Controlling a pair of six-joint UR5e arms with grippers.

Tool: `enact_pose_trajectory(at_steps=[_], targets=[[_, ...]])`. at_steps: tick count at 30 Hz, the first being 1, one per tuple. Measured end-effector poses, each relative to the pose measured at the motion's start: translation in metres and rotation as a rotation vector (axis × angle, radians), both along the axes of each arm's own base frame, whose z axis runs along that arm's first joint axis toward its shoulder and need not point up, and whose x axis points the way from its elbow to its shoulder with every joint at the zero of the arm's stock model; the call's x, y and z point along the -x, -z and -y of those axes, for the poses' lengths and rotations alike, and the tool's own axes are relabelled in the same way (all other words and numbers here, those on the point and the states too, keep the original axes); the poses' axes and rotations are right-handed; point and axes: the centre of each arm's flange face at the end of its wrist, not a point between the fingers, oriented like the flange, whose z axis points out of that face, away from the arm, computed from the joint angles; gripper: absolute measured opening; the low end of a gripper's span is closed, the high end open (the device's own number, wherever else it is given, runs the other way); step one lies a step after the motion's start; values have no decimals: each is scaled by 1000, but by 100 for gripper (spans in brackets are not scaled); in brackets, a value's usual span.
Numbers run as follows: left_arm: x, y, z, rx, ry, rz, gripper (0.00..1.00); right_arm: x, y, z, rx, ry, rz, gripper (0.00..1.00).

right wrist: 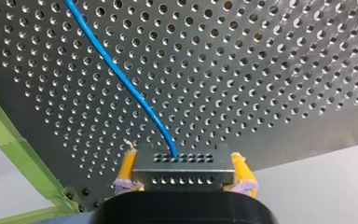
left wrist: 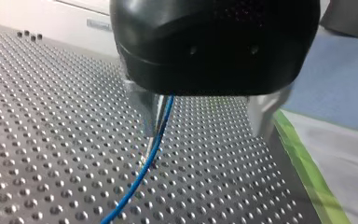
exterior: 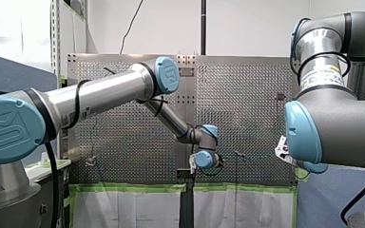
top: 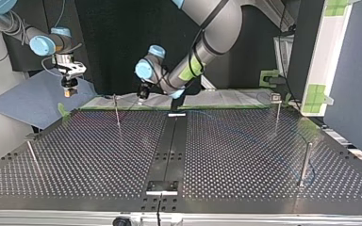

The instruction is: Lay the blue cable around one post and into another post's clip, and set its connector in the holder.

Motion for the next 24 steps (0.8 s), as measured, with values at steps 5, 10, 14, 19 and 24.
enact_pose_trajectory(at_steps=[5,10,14,19,24], targets=[[9,-10,7,7,8,5,100,-2,0,0,0,-4,-2,0],[17,-27,9,27,20,16,100,-5,0,-1,5,-17,-5,0],[23,-42,10,52,29,36,100,-8,0,-1,6,-25,-6,0],[37,-50,8,35,42,28,100,-12,0,-2,4,-36,-8,0],[57,-38,5,-2,58,-1,100,-13,0,-3,4,-40,-11,0]])
